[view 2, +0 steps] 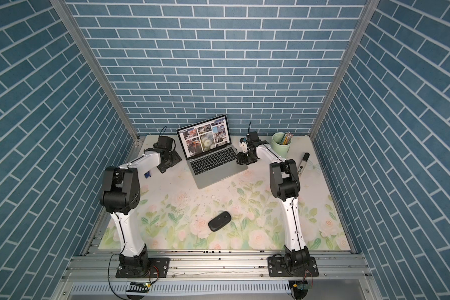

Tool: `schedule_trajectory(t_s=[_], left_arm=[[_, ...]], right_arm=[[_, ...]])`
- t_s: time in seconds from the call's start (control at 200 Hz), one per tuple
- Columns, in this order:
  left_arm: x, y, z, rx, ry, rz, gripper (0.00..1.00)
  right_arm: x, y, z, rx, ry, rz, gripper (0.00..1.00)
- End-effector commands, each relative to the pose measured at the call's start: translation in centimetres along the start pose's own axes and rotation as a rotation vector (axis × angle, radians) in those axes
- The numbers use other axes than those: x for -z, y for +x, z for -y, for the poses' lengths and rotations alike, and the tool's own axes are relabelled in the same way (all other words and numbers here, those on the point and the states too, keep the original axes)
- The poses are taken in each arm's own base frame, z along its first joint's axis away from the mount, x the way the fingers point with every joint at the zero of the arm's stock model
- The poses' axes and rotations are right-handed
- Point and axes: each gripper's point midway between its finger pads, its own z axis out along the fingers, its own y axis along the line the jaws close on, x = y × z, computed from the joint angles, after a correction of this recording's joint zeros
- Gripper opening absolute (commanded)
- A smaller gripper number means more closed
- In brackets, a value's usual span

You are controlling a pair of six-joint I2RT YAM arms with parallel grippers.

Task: Remove the wireless mouse receiver from the laptop
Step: Move the laptop to the center of the board.

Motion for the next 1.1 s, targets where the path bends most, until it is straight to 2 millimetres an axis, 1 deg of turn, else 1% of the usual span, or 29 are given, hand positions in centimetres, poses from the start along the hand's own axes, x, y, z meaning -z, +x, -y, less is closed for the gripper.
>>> schedule_trajectory(t_s=[0.0, 0.095, 0.165, 0.305, 0.475, 0.635, 0.675, 0.705, 0.715, 0.735, 0.925, 1.095], left_arm=[[-2.5, 0.2, 1.3, 0.032, 0.043, -0.013, 0.82], [-4.2, 0.8, 2.3, 0.054, 0.087, -0.042, 0.81], [-5.3, 1.3, 2.6, 0.063, 0.096, -0.061, 0.81], [-6.5, 1.9, 3.0, 0.076, 0.118, -0.08, 0.81], [-7.0, 2.7, 3.4, 0.077, 0.141, -0.104, 0.81], [-7.3, 4.1, 4.2, 0.048, 0.177, -0.138, 0.81], [-7.4, 4.6, 4.5, 0.035, 0.184, -0.149, 0.81], [-7.5, 4.9, 4.8, 0.024, 0.191, -0.157, 0.81], [-7.5, 5.0, 5.0, 0.02, 0.195, -0.16, 0.81], [-7.6, 5.3, 5.2, 0.013, 0.198, -0.165, 0.81], [-8.0, 7.9, 7.5, -0.068, 0.229, -0.217, 0.81], [-7.7, 9.6, 9.0, -0.107, 0.251, -0.241, 0.81]], right_arm=[[1.0, -0.3, -0.8, 0.004, -0.01, 0.016, 0.5], [0.9, 0.0, -0.9, 0.004, -0.017, 0.01, 0.5], [0.9, 0.1, -1.1, 0.001, -0.027, 0.007, 0.5], [1.0, 0.6, -1.5, -0.007, -0.044, 0.0, 0.49], [1.4, 1.5, -2.1, -0.012, -0.053, -0.005, 0.49], [2.2, 2.8, -3.4, -0.015, -0.073, 0.005, 0.49], [2.4, 3.2, -3.9, -0.015, -0.081, 0.006, 0.49], [2.0, 3.9, -4.0, -0.019, -0.084, -0.007, 0.49], [2.9, 3.4, -4.4, -0.012, -0.087, 0.012, 0.49], [3.2, 3.4, -4.7, -0.009, -0.089, 0.018, 0.49], [3.5, 4.5, -6.8, 0.013, -0.105, 0.008, 0.49], [3.7, 5.1, -8.2, 0.021, -0.109, 0.006, 0.48]])
